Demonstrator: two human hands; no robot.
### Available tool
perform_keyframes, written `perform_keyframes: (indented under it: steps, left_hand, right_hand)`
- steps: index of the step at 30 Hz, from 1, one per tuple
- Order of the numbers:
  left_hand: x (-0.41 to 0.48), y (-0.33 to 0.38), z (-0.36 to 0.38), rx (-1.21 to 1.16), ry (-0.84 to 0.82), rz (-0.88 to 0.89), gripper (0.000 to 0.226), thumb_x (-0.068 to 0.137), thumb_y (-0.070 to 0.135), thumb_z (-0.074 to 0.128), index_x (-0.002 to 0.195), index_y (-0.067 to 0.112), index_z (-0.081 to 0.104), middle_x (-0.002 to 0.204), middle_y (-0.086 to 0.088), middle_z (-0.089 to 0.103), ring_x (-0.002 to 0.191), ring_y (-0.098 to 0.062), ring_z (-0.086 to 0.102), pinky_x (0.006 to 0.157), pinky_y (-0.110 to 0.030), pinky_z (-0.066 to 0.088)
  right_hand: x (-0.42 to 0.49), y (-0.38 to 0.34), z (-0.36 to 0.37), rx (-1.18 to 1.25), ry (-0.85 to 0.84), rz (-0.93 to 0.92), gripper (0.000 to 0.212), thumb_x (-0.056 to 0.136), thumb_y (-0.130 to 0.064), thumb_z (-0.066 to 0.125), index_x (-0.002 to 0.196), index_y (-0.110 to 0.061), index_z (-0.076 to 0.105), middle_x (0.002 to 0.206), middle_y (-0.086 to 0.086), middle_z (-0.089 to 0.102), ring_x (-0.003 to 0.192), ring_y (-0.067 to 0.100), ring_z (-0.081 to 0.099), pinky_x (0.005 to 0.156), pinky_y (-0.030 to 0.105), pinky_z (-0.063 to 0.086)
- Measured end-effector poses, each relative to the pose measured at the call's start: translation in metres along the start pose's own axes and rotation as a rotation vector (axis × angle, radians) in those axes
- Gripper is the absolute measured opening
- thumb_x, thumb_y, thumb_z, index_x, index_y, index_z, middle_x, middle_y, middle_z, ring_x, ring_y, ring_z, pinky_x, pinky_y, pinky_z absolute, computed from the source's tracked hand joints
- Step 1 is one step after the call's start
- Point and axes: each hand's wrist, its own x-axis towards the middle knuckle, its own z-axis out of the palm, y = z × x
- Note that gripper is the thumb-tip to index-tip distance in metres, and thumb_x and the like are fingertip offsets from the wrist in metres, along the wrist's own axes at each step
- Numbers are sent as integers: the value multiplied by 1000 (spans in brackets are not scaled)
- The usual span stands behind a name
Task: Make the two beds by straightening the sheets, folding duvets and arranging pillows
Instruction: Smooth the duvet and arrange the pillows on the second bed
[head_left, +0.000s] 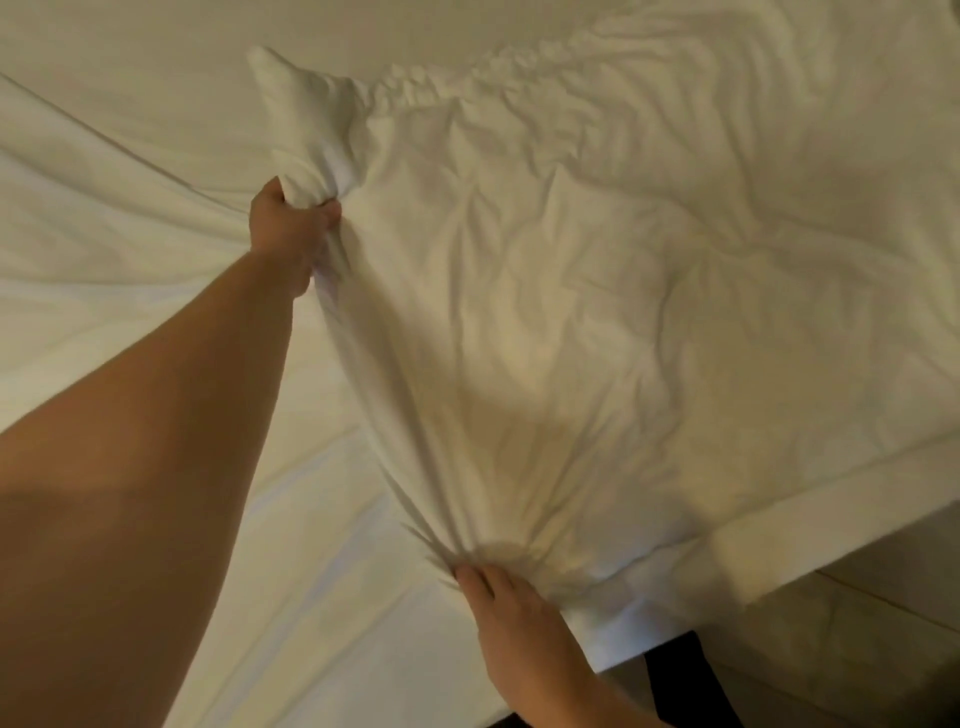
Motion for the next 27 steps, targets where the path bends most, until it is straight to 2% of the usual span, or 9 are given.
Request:
perform_keyframes:
  steps: [3,7,12,16,19,21,23,25,27]
  left_hand:
    - [-2,0,1,11,25,23,44,83,18,77,125,20,68,111,-1,74,87,-18,67,69,-26,52]
    - [-8,11,-4,-6,36,79,39,78,17,76,115,26,69,108,1,75,96,-19,71,81,-34,59]
    - [-25,52,-8,37,22,183,31,80,13,74,110,20,69,99,-1,72,80,-16,66,58,-25,54]
    - [-43,111,3,72,46,243,30,74,15,78,103,21,70,95,0,71,77,-15,66,63,-27,56]
    - [-62,162,27,102,53,246,32,70,14,81,101,12,71,90,-2,69,72,-17,64,49,-23,49]
    - [-78,196,55,134,67,250,37,69,13,82,104,10,72,93,-3,70,75,-18,64,48,-22,48]
    - [-98,231,95,160,81,247,36,70,11,78,105,10,73,95,-4,71,74,-18,65,46,-21,46]
    - [-117,263,144,161,95,243,40,71,12,75,111,11,72,103,-5,72,80,-22,69,50,-22,48]
    - [-136,296,196,158,117,235,39,73,12,75,111,12,67,109,-5,70,90,-25,71,57,-26,53]
  right_hand:
    - [0,-1,-3,42,-73,-9,68,49,-9,81,111,-28,61,90,-7,61,73,16,65,55,29,56]
    - [0,2,-8,117,-76,-8,70,54,-10,79,117,-31,56,96,-10,62,79,14,66,61,27,57]
    - [-18,8,-54,242,-91,-51,67,73,-15,62,133,-37,43,117,-10,56,97,17,63,78,30,53]
    - [-38,55,-58,439,-36,47,73,55,-29,69,126,-43,53,109,-19,61,78,-1,60,66,9,45]
    - [-58,116,-27,583,111,36,105,44,-29,96,136,-53,49,136,9,58,91,10,68,60,13,53]
    - [-78,132,-86,720,135,68,85,60,-5,93,129,-43,63,120,-25,62,100,-18,56,78,14,51]
    - [-104,151,-165,817,302,95,54,75,-9,81,116,-42,71,107,-47,54,108,-30,44,92,1,36]
    - [-122,195,-213,821,379,165,46,78,-33,64,111,-64,61,114,-42,59,115,-19,51,94,1,34]
    - [-133,248,-249,825,354,181,48,79,-34,60,110,-71,55,112,-34,64,106,-10,60,86,2,41]
